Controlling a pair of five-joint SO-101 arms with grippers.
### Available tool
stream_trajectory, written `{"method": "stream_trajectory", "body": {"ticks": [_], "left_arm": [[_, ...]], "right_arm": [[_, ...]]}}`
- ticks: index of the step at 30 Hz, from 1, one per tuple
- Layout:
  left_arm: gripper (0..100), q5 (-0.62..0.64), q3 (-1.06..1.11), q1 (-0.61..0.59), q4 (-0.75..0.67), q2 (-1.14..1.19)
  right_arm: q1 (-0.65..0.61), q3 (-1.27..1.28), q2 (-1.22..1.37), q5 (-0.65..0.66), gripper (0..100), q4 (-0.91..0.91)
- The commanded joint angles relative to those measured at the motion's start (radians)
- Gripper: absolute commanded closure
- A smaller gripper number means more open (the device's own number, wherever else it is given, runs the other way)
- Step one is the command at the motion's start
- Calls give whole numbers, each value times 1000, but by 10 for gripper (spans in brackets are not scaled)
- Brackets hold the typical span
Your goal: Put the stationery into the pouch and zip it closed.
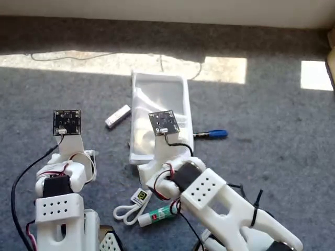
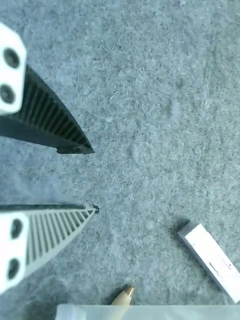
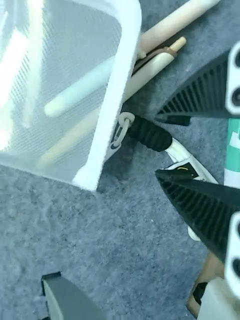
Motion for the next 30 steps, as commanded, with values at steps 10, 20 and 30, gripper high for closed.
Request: {"method": "stream_trajectory", "body": {"ticks": [10,20,30], "left_arm": [[829,8,-8,-15,-18,-18],[829,6,-7,-10,-18,-18],[829,6,-7,-10,-18,-18]], "right_arm": [[-7,-54,209,-20,845,-153],[-8,-61,321,-25,846,-153],[-7,-62,392,-77,847,-153]]}}
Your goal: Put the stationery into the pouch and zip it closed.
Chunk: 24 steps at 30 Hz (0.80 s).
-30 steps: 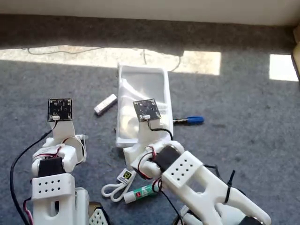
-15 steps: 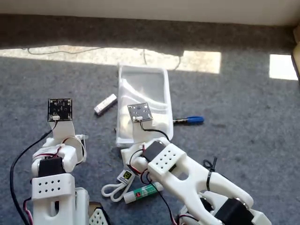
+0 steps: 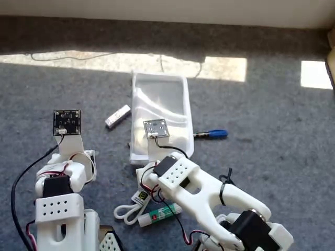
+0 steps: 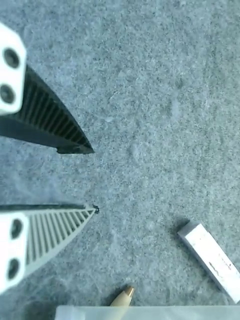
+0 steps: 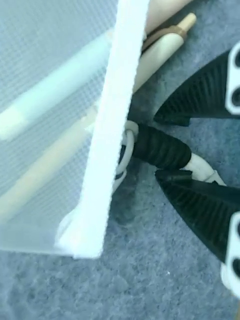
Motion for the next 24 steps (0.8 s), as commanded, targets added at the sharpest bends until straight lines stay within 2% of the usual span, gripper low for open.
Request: {"method": "stream_trajectory", "body": {"ticks": [1,5,11,16,24], "left_arm": [[829,6,-7,-10,-18,-18],[829,6,-7,-8,-18,-18],[829,6,-7,-8,-18,-18],[829,6,-8,-8,-14,-18],[817,6,-64,-8,32,-18]], "right_arm": [[-1,-39,-4,-12,847,-5],[-1,-39,-4,-8,850,-2],[-1,-39,-5,-3,948,-2],[-1,-38,-39,120,962,1],[44,10,-312,230,995,-4]]}}
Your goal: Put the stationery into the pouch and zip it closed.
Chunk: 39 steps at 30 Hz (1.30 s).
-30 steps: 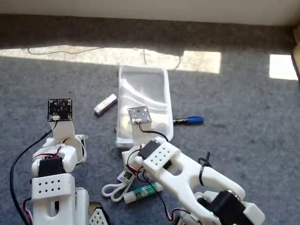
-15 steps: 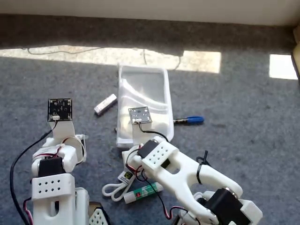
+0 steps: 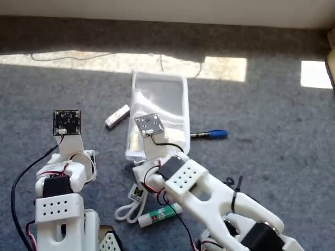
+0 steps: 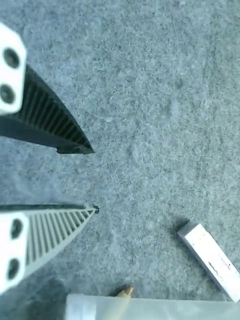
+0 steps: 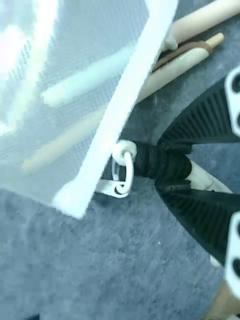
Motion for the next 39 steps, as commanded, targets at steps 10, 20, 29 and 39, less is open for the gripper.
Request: {"method": "stream_trajectory", "body": {"ticks": [10,20,29,39], "left_arm": [[701,54,-117,-2,110,-19],[700,91,-262,173,216,-19],[700,49,-254,292,209,-19],[700,46,-81,295,-98,-19]], "right_arm": [[59,93,-346,118,995,-12],[61,131,-421,118,995,-13],[61,131,-421,117,995,-13],[61,131,-421,115,995,-10]]}}
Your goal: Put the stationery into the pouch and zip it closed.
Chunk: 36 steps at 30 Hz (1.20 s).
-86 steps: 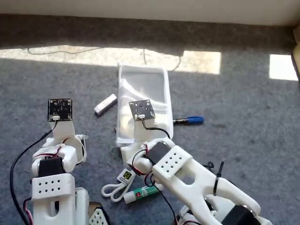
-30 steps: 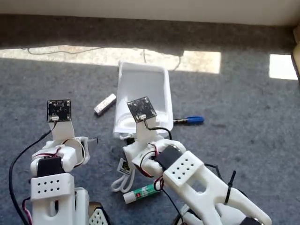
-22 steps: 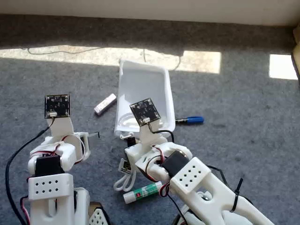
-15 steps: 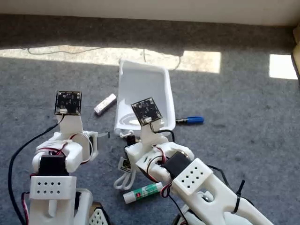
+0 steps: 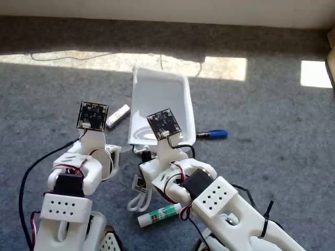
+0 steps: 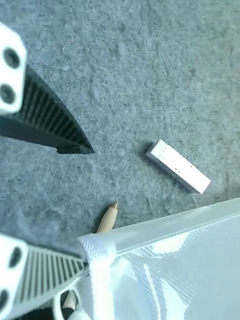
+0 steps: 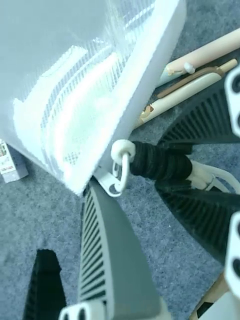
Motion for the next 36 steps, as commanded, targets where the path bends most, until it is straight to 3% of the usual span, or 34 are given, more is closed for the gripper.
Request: {"method": "stream_trajectory", "body": {"ticks": [1,9,15,25,36], "left_arm": [[700,-9,13,13,-83,-18],[708,-9,81,7,-198,-18],[822,-9,102,7,-249,-18],[906,-9,96,7,-249,-18],[937,-9,94,-36,-249,-18]], "right_arm": [[12,-5,-39,5,995,-12],[12,-4,-39,5,995,-7],[12,-4,-39,5,995,-7],[15,19,-39,11,995,-7],[197,16,-39,23,995,-8]]}}
